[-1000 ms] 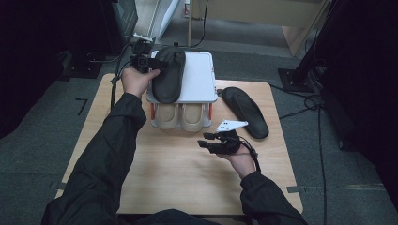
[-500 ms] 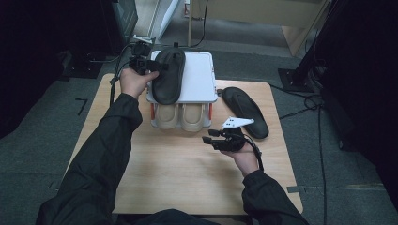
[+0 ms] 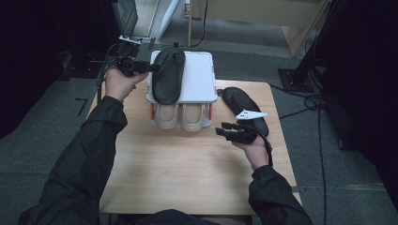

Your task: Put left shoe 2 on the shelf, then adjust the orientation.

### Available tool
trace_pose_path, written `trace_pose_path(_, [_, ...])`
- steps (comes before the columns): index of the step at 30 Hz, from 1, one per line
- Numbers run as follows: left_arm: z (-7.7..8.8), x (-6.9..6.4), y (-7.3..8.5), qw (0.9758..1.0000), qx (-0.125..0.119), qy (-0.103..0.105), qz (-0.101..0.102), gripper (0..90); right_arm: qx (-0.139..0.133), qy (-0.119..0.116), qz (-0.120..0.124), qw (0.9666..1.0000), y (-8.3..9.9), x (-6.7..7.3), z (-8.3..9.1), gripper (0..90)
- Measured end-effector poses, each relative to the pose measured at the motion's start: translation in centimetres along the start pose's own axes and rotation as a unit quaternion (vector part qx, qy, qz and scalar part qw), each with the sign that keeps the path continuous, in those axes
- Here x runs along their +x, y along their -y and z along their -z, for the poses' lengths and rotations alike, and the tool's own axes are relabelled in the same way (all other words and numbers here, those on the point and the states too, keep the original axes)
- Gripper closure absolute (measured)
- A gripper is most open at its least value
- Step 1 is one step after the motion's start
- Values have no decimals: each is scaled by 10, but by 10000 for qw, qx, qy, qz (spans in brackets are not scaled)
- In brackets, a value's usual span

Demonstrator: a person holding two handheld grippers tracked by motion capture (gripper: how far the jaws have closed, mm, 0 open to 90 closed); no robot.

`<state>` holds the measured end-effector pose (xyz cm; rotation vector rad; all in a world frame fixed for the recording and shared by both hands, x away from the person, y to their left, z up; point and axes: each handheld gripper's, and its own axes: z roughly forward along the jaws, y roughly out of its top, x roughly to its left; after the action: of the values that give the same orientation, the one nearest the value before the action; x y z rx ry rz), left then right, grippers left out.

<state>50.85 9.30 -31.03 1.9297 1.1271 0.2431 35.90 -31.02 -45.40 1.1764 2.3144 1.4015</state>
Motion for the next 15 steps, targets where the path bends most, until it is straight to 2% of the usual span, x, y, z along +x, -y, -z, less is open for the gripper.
trace_pose_path(2, [4, 2, 5, 10000, 60, 45, -27, 451, 18, 41, -55, 10000, 1, -4, -1, 560])
trace_pose_path(4, [9, 5, 11, 10000, 10, 82, -46, 448, 32, 121, -10, 9999, 2, -7, -1, 560])
trace_pose_path(9, [22, 13, 25, 10000, -59, 53, 16, 443, 61, 344, 74, 9994, 2, -19, 0, 560])
trace_pose_path(15, [28, 20, 40, 10000, -68, 13, 14, 442, 43, 559, 24, 9984, 4, -34, 2, 570])
